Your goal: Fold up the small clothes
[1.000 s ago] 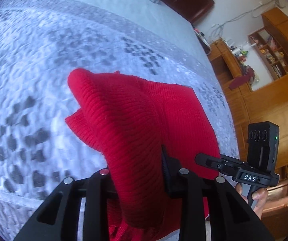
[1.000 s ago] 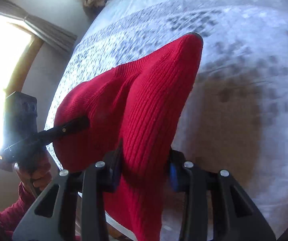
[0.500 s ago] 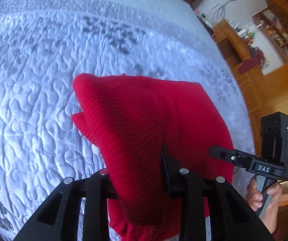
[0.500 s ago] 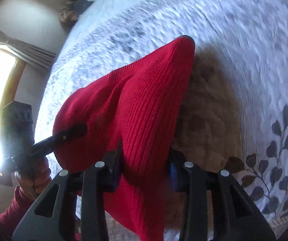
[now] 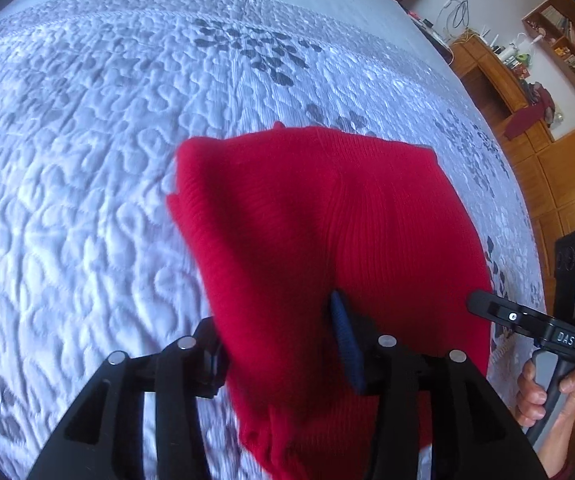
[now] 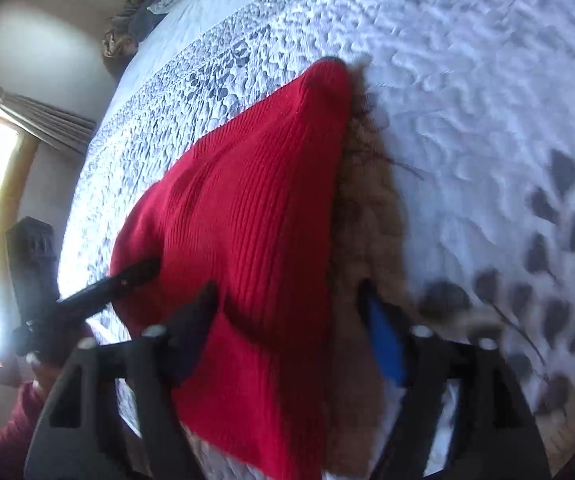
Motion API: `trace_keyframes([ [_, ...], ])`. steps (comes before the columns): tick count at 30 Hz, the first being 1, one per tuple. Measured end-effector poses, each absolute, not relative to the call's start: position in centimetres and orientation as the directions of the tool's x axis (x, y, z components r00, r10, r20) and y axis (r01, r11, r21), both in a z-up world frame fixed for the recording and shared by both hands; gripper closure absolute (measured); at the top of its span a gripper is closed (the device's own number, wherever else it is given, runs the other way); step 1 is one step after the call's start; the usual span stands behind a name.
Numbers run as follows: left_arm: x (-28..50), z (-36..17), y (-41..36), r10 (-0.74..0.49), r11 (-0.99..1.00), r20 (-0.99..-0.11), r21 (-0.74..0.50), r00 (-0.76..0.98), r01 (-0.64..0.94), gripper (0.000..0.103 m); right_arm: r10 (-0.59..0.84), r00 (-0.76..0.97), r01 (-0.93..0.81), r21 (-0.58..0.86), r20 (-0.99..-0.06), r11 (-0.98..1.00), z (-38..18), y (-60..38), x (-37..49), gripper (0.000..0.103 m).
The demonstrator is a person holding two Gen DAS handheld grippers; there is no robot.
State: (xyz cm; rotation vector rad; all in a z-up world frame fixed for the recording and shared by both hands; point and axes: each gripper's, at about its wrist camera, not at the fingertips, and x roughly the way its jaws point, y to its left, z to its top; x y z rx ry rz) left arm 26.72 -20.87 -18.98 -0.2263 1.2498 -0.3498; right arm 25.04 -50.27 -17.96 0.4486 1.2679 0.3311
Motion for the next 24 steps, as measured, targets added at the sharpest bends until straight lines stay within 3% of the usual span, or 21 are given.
trace_keyframes([
  [2,25.4,-18.5,-20.4,-0.374,0.927,-0.882,-0.347,0.288,0.141,0.051,0.491,0.271,0.006,0.512,-0.828,0.859,-17.7,-50.7,23.6,0.026],
  [10,19.8,-19.7,-19.7,-0.404,0.915,-0.887,-0.396,0.221,0.081,0.05,0.512,0.238,0.032,0.534,-0.825,0.845,-18.7,-51.0,16.6,0.028],
  [11,19.5,-20.1,-20.0,-0.405,0.914,-0.891,-0.397,0.208,0.078,0.052,0.508,0.238,0.029,0.529,-0.828,0.848,-18.8,-50.8,16.2,0.032],
  [13,19.0,-20.6,-20.1,-0.392,0.92,-0.894,-0.385,0.216,0.075,0.054,0.499,0.239,0.023,0.519,-0.833,0.855,-19.0,-50.4,15.6,0.052],
  [14,18.8,-20.6,-20.2,-0.394,0.919,-0.892,-0.387,0.221,0.076,0.064,0.51,0.233,0.024,0.53,-0.828,0.848,-19.1,-50.3,15.6,0.076],
  [15,18.6,-20.7,-20.3,-0.409,0.912,-0.887,-0.401,0.214,0.08,0.072,0.54,0.218,0.03,0.559,-0.813,0.829,-19.4,-50.2,15.5,0.082],
  [19,18.1,-20.3,-20.7,-0.392,0.92,-0.895,-0.382,0.213,0.086,0.08,0.538,0.237,0.02,0.557,-0.809,0.83,-18.6,-50.2,15.3,0.087],
  [24,17.3,-20.3,-21.0,-0.361,0.932,-0.906,-0.343,0.222,0.114,0.081,0.525,0.263,0.01,0.546,-0.809,0.837,-17.0,-50.7,14.8,0.088],
])
